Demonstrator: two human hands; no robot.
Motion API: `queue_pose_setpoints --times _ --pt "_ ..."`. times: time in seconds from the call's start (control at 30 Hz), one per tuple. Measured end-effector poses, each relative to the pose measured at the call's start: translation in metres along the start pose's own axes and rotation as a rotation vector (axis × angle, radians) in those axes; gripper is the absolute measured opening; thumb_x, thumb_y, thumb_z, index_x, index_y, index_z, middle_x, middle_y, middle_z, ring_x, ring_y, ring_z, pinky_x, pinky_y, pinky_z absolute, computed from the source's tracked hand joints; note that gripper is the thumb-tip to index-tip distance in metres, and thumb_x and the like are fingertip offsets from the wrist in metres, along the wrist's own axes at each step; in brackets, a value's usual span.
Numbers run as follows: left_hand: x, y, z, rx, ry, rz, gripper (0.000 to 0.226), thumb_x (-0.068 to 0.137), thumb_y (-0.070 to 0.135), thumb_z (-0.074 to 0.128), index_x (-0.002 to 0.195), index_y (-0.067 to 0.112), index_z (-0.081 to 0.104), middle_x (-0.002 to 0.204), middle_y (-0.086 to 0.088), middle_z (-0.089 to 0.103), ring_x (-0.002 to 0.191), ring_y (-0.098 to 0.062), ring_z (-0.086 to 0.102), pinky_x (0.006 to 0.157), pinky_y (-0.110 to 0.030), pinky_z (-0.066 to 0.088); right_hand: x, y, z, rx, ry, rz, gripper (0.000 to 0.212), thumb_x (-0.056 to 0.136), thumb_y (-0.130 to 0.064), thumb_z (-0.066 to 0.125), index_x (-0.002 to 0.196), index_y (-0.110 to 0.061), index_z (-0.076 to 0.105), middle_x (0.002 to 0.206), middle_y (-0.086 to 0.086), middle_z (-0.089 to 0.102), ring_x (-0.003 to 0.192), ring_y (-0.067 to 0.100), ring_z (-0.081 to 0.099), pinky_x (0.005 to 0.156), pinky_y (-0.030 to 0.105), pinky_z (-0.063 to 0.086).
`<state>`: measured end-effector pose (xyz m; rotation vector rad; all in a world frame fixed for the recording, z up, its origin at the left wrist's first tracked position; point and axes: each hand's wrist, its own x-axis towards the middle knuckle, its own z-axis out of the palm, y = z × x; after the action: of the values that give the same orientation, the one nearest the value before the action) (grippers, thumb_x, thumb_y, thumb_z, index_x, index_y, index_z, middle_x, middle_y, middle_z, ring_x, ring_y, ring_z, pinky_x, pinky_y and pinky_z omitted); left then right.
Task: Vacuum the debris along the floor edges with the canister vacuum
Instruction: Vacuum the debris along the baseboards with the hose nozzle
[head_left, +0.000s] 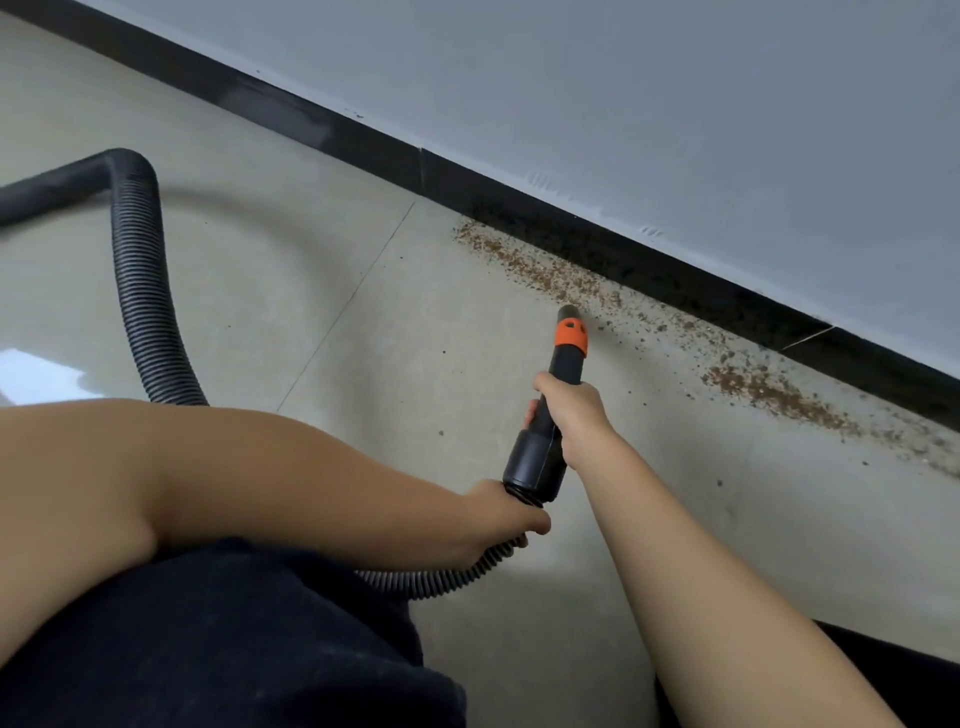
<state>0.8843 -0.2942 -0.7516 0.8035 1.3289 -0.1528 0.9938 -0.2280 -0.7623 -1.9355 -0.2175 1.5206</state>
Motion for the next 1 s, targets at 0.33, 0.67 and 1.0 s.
queue_pose_setpoints --times 0.33,0.67,1.0 --pt "0.004 0.002 -0.027 -0.185 0.128 0.009 0.011 0.081 0.014 0.063 0.081 0.014 0.052 0.066 -0.003 0.054 0.054 -0.014 0.047 0.053 -0.021 0.042 0.014 -0.021 0.055 -0.206 -0.149 -0.066 0.011 0.082 -0.007 0.053 0.090 -0.009 0.044 0.050 0.007 0.053 0.044 0.021 0.049 0.060 0.032 0.048" --pt "0.004 0.011 -0.062 -0.242 0.282 0.057 0.010 0.081 0.013 0.063 0.082 0.014 0.053 0.068 -0.004 0.057 0.055 -0.015 0.049 0.054 -0.022 0.044 0.019 -0.044 0.108 -0.282 -0.226 -0.099 0.017 0.082 -0.006 0.055 0.097 -0.005 0.046 0.056 0.008 0.054 0.042 0.019 0.050 0.051 0.026 0.044" --pt "0.010 0.012 -0.024 -0.075 0.062 0.040 0.013 0.080 0.015 0.065 0.085 0.014 0.053 0.068 -0.003 0.055 0.057 -0.014 0.049 0.057 -0.023 0.044 0.024 -0.023 0.033 -0.122 -0.055 -0.047 0.014 0.081 -0.008 0.054 0.092 -0.009 0.047 0.042 0.002 0.053 0.043 0.020 0.051 0.061 0.034 0.049"
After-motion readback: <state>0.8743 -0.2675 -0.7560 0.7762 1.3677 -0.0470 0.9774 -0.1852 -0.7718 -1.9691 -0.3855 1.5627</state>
